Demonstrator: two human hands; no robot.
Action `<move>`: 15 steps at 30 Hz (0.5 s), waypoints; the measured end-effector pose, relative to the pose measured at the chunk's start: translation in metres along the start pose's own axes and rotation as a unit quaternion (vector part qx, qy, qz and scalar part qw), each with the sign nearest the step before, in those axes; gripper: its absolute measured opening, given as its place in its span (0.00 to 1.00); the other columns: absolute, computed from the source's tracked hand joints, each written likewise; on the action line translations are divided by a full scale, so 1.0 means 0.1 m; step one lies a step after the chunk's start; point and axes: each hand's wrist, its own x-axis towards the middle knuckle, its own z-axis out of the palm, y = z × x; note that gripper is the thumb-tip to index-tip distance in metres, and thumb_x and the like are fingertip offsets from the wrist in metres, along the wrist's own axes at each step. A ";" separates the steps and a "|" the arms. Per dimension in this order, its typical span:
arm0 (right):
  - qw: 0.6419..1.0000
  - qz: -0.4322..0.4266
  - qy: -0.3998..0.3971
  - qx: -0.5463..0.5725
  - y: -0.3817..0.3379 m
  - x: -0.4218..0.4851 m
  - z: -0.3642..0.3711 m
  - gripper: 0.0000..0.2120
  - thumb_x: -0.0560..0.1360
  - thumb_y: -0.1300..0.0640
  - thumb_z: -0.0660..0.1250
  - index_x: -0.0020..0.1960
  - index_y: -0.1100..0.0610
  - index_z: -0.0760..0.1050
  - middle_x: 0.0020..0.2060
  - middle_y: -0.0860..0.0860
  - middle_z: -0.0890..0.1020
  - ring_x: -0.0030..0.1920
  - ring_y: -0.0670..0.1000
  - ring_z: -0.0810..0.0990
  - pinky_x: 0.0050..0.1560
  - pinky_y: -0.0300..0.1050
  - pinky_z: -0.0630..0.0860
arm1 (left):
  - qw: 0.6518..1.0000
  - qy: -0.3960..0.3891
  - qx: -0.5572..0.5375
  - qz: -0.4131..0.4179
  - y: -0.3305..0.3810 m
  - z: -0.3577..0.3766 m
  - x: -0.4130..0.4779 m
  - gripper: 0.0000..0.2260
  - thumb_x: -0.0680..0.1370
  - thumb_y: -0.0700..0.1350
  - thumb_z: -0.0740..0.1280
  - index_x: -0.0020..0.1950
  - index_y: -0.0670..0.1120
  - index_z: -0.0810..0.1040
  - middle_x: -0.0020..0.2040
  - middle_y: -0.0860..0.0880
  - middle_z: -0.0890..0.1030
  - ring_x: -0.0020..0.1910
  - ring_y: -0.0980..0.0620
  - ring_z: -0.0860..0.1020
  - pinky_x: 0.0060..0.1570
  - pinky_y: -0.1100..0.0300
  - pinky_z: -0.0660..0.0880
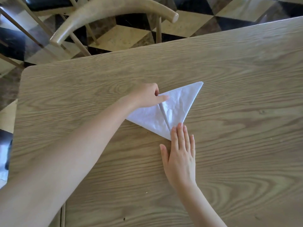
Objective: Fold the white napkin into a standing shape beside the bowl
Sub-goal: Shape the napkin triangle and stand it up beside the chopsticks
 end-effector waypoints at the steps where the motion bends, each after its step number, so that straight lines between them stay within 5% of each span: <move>1: 1.000 0.007 0.025 0.011 -0.01 0.02 -0.02 0.26 0.77 0.50 0.61 0.71 0.61 0.64 0.73 0.56 0.64 0.74 0.55 0.59 0.74 0.53 0.50 | 0.999 -0.042 0.028 0.002 0.01 -0.05 0.00 0.18 0.73 0.62 0.64 0.45 0.46 0.75 0.40 0.52 0.76 0.40 0.50 0.73 0.40 0.55 0.71; 5: 0.992 0.042 0.110 0.048 -0.06 0.22 -0.10 0.15 0.75 0.53 0.66 0.58 0.60 0.73 0.61 0.55 0.76 0.61 0.58 0.73 0.63 0.54 0.64 | 0.990 -0.131 -0.018 0.037 -0.07 -0.24 -0.09 0.07 0.73 0.53 0.68 0.43 0.51 0.75 0.35 0.55 0.70 0.34 0.55 0.69 0.33 0.62 0.64; 10: 0.995 0.029 0.053 0.085 -0.17 0.62 -0.20 0.27 0.75 0.49 0.65 0.70 0.58 0.64 0.69 0.53 0.68 0.66 0.55 0.65 0.62 0.50 0.62 | 0.984 -0.095 -0.139 0.062 -0.15 -0.22 -0.22 0.11 0.73 0.39 0.69 0.53 0.49 0.76 0.45 0.49 0.80 0.40 0.56 0.73 0.42 0.67 0.70; 12: 0.995 0.011 0.025 0.091 -0.20 0.75 -0.21 0.29 0.75 0.48 0.64 0.72 0.56 0.61 0.71 0.50 0.66 0.67 0.53 0.63 0.63 0.46 0.60 | 0.982 -0.077 -0.152 0.084 -0.14 -0.21 -0.25 0.14 0.73 0.38 0.69 0.56 0.49 0.73 0.42 0.47 0.81 0.38 0.57 0.72 0.44 0.62 0.70; 15: 0.992 0.010 0.033 0.123 -0.24 0.85 -0.22 0.28 0.74 0.48 0.65 0.70 0.56 0.64 0.66 0.50 0.71 0.62 0.53 0.67 0.61 0.46 0.62 | 0.974 -0.052 -0.183 0.123 -0.10 -0.21 -0.31 0.17 0.72 0.36 0.69 0.57 0.50 0.71 0.38 0.54 0.81 0.34 0.64 0.73 0.42 0.71 0.69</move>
